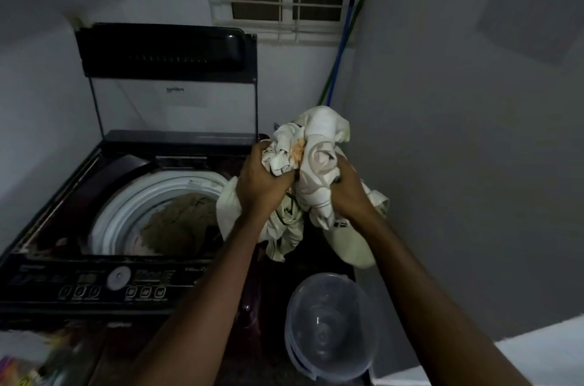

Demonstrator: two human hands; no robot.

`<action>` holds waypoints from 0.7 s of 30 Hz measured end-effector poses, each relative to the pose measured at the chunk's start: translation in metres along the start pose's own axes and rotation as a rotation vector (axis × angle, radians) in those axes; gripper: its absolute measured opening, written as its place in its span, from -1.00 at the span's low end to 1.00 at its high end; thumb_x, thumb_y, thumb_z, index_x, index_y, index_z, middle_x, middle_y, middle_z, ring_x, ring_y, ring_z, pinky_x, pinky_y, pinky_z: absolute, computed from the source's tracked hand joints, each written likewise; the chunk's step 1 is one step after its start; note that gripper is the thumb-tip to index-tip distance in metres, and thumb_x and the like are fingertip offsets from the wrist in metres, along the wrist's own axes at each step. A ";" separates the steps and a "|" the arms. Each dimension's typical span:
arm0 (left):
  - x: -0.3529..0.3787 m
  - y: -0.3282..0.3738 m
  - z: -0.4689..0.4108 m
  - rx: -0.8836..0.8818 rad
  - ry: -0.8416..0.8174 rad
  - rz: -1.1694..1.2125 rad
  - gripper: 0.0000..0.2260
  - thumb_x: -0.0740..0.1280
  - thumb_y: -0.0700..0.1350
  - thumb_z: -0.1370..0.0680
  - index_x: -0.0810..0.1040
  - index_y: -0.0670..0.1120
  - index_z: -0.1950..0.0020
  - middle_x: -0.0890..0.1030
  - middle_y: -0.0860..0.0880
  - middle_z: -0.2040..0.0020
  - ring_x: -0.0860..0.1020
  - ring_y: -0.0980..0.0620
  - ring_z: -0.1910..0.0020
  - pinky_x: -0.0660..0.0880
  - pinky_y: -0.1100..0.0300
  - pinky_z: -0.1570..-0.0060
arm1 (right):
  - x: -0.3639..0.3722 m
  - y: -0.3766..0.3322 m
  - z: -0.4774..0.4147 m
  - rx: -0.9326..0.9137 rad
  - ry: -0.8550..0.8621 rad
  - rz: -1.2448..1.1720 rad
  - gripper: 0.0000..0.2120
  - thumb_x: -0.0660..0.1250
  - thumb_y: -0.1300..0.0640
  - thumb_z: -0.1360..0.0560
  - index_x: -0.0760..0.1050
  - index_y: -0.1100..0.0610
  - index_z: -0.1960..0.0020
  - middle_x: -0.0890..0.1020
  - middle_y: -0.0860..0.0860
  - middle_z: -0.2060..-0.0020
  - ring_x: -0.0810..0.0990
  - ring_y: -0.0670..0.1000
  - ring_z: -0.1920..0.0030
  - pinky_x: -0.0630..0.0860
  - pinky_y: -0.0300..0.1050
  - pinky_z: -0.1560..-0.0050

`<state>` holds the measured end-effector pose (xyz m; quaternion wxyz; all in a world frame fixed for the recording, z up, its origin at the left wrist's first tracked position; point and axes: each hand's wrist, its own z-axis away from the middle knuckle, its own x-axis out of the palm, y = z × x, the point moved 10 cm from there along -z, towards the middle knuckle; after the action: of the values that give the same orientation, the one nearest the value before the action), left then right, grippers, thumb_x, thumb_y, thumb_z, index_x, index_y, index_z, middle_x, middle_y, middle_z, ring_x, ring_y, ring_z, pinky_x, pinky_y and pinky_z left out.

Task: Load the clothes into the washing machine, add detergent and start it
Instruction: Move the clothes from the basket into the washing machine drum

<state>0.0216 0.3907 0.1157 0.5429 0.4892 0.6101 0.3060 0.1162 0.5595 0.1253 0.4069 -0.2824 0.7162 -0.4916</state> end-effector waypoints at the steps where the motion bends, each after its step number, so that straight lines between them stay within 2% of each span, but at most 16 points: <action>1: 0.003 -0.002 -0.003 -0.012 -0.038 0.023 -0.34 0.43 0.27 -0.21 0.42 0.18 -0.28 0.60 0.06 -0.20 0.56 -0.03 -0.17 0.50 -0.01 -0.15 | 0.012 -0.005 0.001 -0.025 -0.044 0.034 -0.68 0.28 0.34 -0.55 0.42 0.33 -0.30 0.53 0.24 -0.23 0.51 0.18 -0.26 0.42 0.04 -0.32; 3: 0.009 -0.006 -0.007 -0.013 -0.149 0.118 -0.25 0.47 0.23 -0.18 0.37 0.15 -0.35 0.56 0.02 -0.26 0.54 -0.04 -0.23 0.47 -0.08 -0.24 | 0.020 -0.006 -0.002 -0.004 -0.085 0.094 -0.69 0.25 0.34 -0.55 0.42 0.29 -0.29 0.56 0.19 -0.18 0.52 0.19 -0.22 0.44 0.01 -0.24; 5: 0.014 -0.006 -0.010 0.015 -0.253 0.156 -0.12 0.55 0.19 -0.14 0.31 0.10 -0.41 0.50 -0.07 -0.32 0.51 -0.09 -0.28 0.45 -0.15 -0.27 | 0.022 0.000 -0.006 0.051 -0.105 0.199 -0.70 0.20 0.36 -0.55 0.45 0.23 -0.26 0.55 0.07 -0.01 0.54 0.14 -0.10 0.47 -0.06 -0.11; 8: 0.009 -0.008 -0.014 0.014 -0.268 0.152 0.00 0.60 0.26 -0.02 0.28 0.17 -0.40 0.48 -0.06 -0.33 0.51 -0.07 -0.28 0.47 -0.15 -0.25 | 0.035 0.000 -0.005 0.092 -0.160 0.210 -0.72 0.22 0.33 -0.54 0.38 0.01 -0.15 0.52 -0.09 0.09 0.54 -0.09 0.04 0.49 -0.08 -0.06; 10: -0.004 -0.011 -0.019 -0.004 -0.205 0.128 -0.02 0.58 0.38 0.06 0.32 0.30 -0.31 0.50 0.05 -0.28 0.53 0.01 -0.24 0.50 -0.11 -0.21 | 0.042 -0.005 -0.006 0.073 -0.132 0.143 -0.68 0.19 0.38 -0.56 0.29 0.08 -0.22 0.45 -0.14 0.11 0.53 -0.29 0.10 0.46 -0.11 -0.08; 12: -0.019 -0.016 -0.023 -0.027 -0.124 0.102 -0.12 0.55 0.45 0.08 0.38 0.36 -0.19 0.56 0.17 -0.19 0.56 0.10 -0.16 0.53 -0.05 -0.17 | 0.047 -0.014 -0.008 0.027 -0.124 0.060 -0.65 0.11 0.44 -0.57 0.23 0.21 -0.31 0.41 -0.12 0.06 0.47 -0.48 0.09 0.43 -0.11 -0.19; 13: -0.025 -0.017 -0.023 -0.037 -0.090 0.109 -0.17 0.55 0.44 0.06 0.40 0.35 -0.16 0.58 0.21 -0.15 0.57 0.13 -0.13 0.53 -0.02 -0.15 | 0.052 -0.018 -0.008 0.024 -0.156 0.020 -0.60 0.11 0.45 -0.55 0.23 0.22 -0.35 0.44 -0.09 0.02 0.48 -0.46 0.05 0.44 -0.14 -0.21; 14: -0.030 -0.017 -0.023 -0.042 -0.058 0.119 -0.22 0.55 0.41 0.03 0.43 0.33 -0.14 0.60 0.23 -0.10 0.58 0.15 -0.10 0.53 0.03 -0.12 | 0.059 -0.023 -0.005 0.036 -0.207 -0.034 -0.54 0.14 0.44 -0.50 0.27 0.15 -0.36 0.50 -0.04 -0.05 0.52 -0.35 -0.03 0.47 -0.17 -0.18; 16: -0.040 -0.017 -0.022 -0.039 0.009 0.129 -0.31 0.52 0.37 -0.01 0.45 0.27 -0.08 0.60 0.27 0.03 0.57 0.20 0.01 0.51 0.19 0.03 | 0.069 -0.029 -0.001 0.054 -0.284 -0.148 -0.47 0.19 0.37 -0.38 0.41 -0.01 -0.28 0.58 0.04 -0.14 0.57 -0.04 -0.16 0.52 -0.13 -0.14; 18: -0.049 -0.019 -0.024 -0.047 0.053 0.170 -0.39 0.48 0.35 -0.04 0.46 0.25 -0.03 0.57 0.31 0.15 0.54 0.27 0.14 0.42 0.33 0.19 | 0.075 -0.038 0.000 0.019 -0.302 -0.213 -0.47 0.20 0.30 -0.32 0.50 -0.06 -0.22 0.63 -0.01 -0.10 0.59 0.02 -0.14 0.53 -0.05 -0.10; 21: -0.061 -0.032 -0.031 -0.110 0.113 0.297 -0.46 0.49 0.31 -0.06 0.52 0.23 0.01 0.60 0.30 0.16 0.58 0.25 0.13 0.47 0.32 0.17 | 0.077 -0.051 0.000 -0.093 -0.243 -0.209 -0.47 0.27 0.27 -0.35 0.48 0.07 -0.31 0.60 0.02 -0.21 0.55 0.04 -0.23 0.49 0.05 -0.22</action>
<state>-0.0206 0.3277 0.1155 0.4827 0.5255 0.5429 0.4429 0.0775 0.4793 0.1495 0.4236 -0.4310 0.6507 -0.4598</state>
